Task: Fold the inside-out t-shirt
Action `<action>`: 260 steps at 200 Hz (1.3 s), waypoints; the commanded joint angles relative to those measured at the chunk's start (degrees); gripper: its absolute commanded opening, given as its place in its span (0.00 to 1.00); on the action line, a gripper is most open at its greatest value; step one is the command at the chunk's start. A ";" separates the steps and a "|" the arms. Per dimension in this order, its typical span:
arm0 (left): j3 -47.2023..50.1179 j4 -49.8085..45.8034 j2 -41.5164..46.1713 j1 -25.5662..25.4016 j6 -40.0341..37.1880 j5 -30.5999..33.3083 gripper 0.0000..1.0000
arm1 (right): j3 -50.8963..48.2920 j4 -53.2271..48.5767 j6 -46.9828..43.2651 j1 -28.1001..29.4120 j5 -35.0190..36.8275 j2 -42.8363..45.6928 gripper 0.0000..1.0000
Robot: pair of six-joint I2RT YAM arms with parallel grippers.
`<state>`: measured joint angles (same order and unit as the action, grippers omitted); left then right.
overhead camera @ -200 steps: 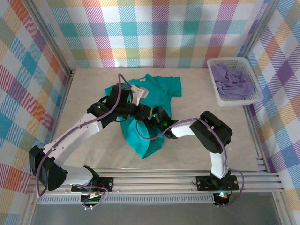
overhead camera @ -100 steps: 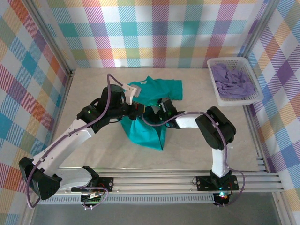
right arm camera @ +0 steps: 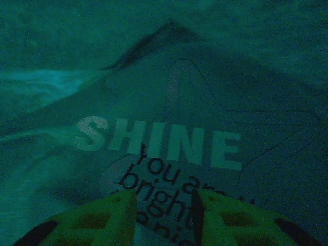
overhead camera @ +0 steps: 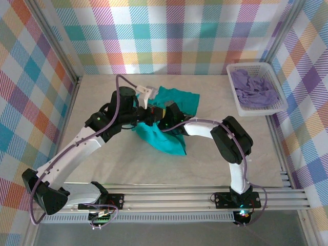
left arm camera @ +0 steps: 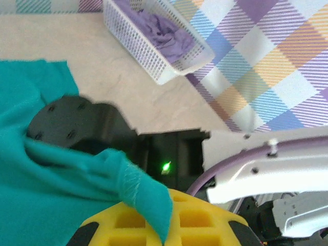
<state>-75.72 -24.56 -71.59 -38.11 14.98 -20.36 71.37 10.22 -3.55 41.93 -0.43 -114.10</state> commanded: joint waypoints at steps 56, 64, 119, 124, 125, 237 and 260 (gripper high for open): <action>-9.85 0.54 -4.57 -0.76 -2.93 6.21 0.00 | 6.76 -7.58 -19.04 1.77 11.20 -5.56 0.41; -10.81 -0.56 -5.70 -0.78 -3.71 7.79 0.00 | 6.68 -7.40 -19.92 2.39 11.73 -5.60 0.42; -15.28 -4.98 -10.52 -0.65 -7.82 20.32 0.00 | 0.60 -3.10 -22.82 4.12 10.10 -1.49 0.58; -15.53 -5.17 -10.79 -0.57 -8.01 20.63 0.00 | -0.26 -2.61 -23.22 4.20 9.00 -0.91 0.59; -15.56 -5.20 -10.86 -0.57 -8.03 20.71 0.00 | -0.40 -2.50 -23.32 4.20 8.93 -0.75 0.59; -16.91 1.72 -5.69 -1.40 -6.45 -8.51 0.00 | 25.50 -21.15 -27.77 2.52 16.71 -17.51 0.67; -16.36 1.70 -3.26 -1.40 -7.18 -6.55 0.00 | 30.09 -25.52 -26.99 1.53 15.92 -19.72 0.69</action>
<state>-90.56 -27.90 -79.68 -38.61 8.27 -24.03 97.36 -7.18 -31.07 44.42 15.22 -131.26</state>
